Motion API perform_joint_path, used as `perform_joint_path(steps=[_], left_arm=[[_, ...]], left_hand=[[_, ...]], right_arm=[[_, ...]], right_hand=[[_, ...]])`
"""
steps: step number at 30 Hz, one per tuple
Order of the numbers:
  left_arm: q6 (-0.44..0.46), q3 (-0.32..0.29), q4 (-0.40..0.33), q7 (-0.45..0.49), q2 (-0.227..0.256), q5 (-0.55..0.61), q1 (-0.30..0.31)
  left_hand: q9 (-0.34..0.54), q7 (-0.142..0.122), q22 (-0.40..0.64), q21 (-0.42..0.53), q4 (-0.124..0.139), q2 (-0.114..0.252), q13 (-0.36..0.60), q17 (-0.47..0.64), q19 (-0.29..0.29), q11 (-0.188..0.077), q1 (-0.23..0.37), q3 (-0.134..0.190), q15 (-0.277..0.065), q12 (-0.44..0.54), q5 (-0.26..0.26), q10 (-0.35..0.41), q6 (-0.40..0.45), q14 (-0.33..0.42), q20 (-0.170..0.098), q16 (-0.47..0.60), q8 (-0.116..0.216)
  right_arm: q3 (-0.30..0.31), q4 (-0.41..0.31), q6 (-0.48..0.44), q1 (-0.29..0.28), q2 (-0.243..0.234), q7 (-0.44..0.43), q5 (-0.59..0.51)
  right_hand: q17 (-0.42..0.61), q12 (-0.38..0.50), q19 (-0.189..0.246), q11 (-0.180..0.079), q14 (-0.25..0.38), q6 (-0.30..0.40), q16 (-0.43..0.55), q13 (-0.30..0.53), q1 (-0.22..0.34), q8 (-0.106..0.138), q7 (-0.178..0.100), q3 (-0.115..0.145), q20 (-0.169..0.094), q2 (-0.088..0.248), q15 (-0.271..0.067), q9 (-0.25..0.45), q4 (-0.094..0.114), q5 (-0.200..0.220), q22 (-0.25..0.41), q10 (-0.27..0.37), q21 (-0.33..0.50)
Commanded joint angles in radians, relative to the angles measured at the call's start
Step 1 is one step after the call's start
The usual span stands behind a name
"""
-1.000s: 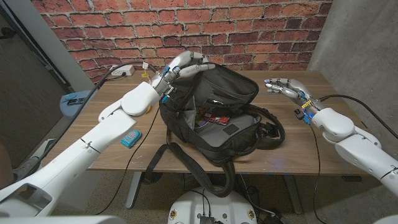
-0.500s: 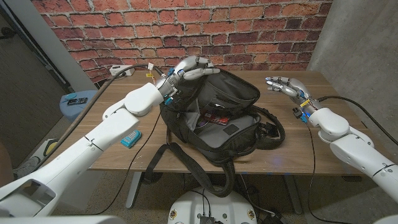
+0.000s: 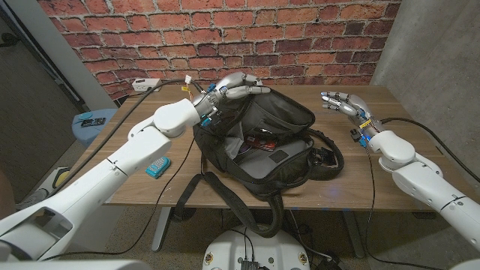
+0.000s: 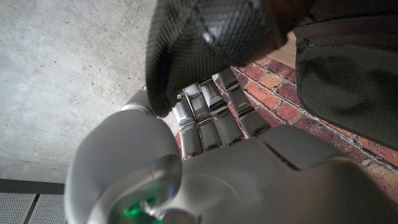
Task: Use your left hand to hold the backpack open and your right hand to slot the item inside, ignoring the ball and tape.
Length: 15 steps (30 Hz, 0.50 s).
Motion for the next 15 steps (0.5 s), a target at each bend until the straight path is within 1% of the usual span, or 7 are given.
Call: perform_joint_path(steps=[1,12,13,15], left_arm=[[0.066,0.02,0.028,-0.071,0.0,-0.115,-0.043],[0.098,0.036,0.038,-0.111,0.008,-0.154,-0.068],[0.101,0.037,0.038,-0.114,0.008,-0.158,-0.069],[0.104,0.04,0.041,-0.126,0.008,-0.168,-0.073]], left_hand=[[0.004,0.001,0.004,0.008,0.0,0.009,0.0,0.001,-0.004,0.002,0.005,-0.001,0.006,-0.003,0.006,-0.003,-0.002,-0.004,0.005,0.009,-0.004],[0.0,0.001,0.004,0.008,-0.002,0.007,-0.006,-0.003,-0.01,0.009,0.007,-0.001,0.014,-0.008,0.008,-0.008,0.0,-0.013,0.012,0.006,-0.006],[0.0,0.0,0.004,0.008,-0.002,0.007,-0.009,-0.004,-0.011,0.004,0.006,-0.001,0.016,-0.009,0.008,-0.007,0.0,-0.014,0.012,0.006,-0.007],[-0.003,0.002,0.004,0.007,-0.001,0.003,-0.014,-0.008,-0.015,0.006,0.004,-0.002,0.017,-0.013,0.009,-0.008,0.002,-0.014,0.015,0.003,-0.008]], right_arm=[[-0.021,0.036,0.007,0.028,0.022,-0.013,0.021],[-0.033,0.052,0.007,0.047,0.029,-0.019,0.025],[-0.035,0.054,0.007,0.049,0.03,-0.019,0.025],[-0.038,0.059,0.009,0.053,0.032,-0.018,0.027]], right_hand=[[-0.001,-0.004,0.013,0.008,-0.007,0.001,0.005,-0.001,-0.009,0.002,0.008,0.001,0.012,0.001,-0.071,0.001,0.005,-0.004,0.004,-0.005,0.005],[-0.002,-0.005,0.013,0.007,-0.011,-0.001,0.004,-0.002,-0.01,0.002,0.007,0.001,0.013,0.002,-0.067,0.0,0.003,-0.005,0.004,-0.007,0.004],[-0.002,-0.005,0.013,0.007,-0.012,-0.001,0.004,-0.002,-0.01,0.002,0.006,0.001,0.013,0.002,-0.067,0.0,0.003,-0.005,0.004,-0.008,0.004],[-0.003,-0.005,0.013,0.009,-0.013,-0.002,0.004,-0.002,-0.01,0.002,0.007,0.002,0.013,0.002,-0.067,0.0,0.003,-0.005,0.004,-0.008,0.004]])
